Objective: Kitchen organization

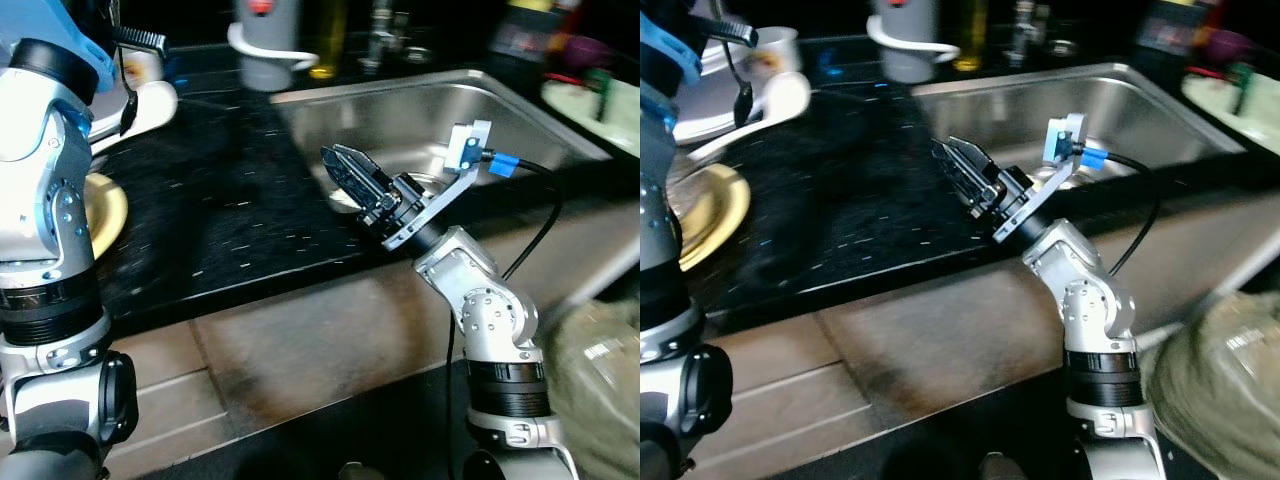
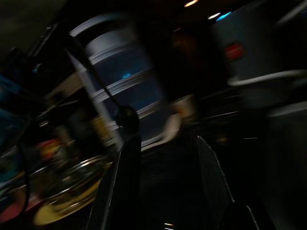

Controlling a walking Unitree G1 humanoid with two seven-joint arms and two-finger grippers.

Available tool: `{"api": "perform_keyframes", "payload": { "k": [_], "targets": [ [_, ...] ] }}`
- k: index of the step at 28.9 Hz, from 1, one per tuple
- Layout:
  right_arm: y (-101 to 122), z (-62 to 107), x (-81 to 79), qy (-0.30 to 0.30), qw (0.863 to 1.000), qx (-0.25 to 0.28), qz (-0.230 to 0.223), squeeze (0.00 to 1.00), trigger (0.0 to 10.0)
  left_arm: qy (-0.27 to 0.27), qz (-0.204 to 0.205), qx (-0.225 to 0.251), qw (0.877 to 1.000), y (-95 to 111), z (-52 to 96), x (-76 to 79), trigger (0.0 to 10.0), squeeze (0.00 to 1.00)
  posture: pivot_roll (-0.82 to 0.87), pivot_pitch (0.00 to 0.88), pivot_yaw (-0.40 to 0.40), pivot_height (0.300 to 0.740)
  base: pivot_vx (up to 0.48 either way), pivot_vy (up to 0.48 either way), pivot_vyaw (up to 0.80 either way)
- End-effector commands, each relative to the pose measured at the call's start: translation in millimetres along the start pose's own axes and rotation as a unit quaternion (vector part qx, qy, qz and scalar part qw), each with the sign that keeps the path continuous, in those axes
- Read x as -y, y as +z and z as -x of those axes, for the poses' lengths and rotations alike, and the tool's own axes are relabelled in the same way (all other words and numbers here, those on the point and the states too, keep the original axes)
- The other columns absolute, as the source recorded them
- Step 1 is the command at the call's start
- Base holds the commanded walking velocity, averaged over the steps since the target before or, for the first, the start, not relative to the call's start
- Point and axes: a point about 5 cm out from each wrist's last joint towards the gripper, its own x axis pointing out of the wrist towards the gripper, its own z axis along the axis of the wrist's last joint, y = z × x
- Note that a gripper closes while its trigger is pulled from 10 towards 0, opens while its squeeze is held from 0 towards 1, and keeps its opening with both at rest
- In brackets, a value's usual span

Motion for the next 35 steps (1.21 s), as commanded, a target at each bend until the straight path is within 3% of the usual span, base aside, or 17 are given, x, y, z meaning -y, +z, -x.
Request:
{"api": "perform_keyframes", "payload": {
  "k": [1, 11, 15, 23, 35],
  "targets": [
    [0, -2.9, -2.3, 0.005, 1.0, -0.001, 0.0, 0.0, 10.0, -0.005, 0.005, 0.01, 1.0, 3, -2.2, 0.4, 0.0, 0.0, -0.01, 0.059, -0.039, 0.732, 0.0, 0.0, -0.8],
    [0, -3.3, -2.1, 0.0, 1.0, 0.0, 0.004, 0.0, 10.0, -0.018, 0.01, 0.007, 1.0, -4, -7.6, 3.5, 0.0, 0.0, -0.01, 0.059, -0.031, 0.732, 0.0, 0.0, -0.8],
    [0, -1.1, -0.6, -0.007, 1.0, 0.002, 0.008, 0.0, 10.0, -0.021, 0.03, -0.018, 0.999, -17, -2.6, 7.6, 0.0, 0.0, -0.01, 0.061, -0.029, 0.732, 0.0, 0.0, -0.2],
    [0, -1.1, 0.0, -0.007, 1.0, -0.003, 0.011, 0.0, 10.0, -0.026, 0.052, -0.021, 0.998, -23, 1.0, 13.2, 0.0, 0.0, -0.01, 0.061, -0.034, 0.732, 0.0, 0.0, 0.0],
    [-3, -2.7, -1.0, -0.004, 1.0, -0.014, 0.013, 0.0, 10.0, -0.022, 0.063, -0.039, 0.997, -35, 6.9, 14.9, 0.0, 0.0, -0.02, 0.058, -0.035, 0.732, 0.0, 0.0, -0.77]
  ]
}}
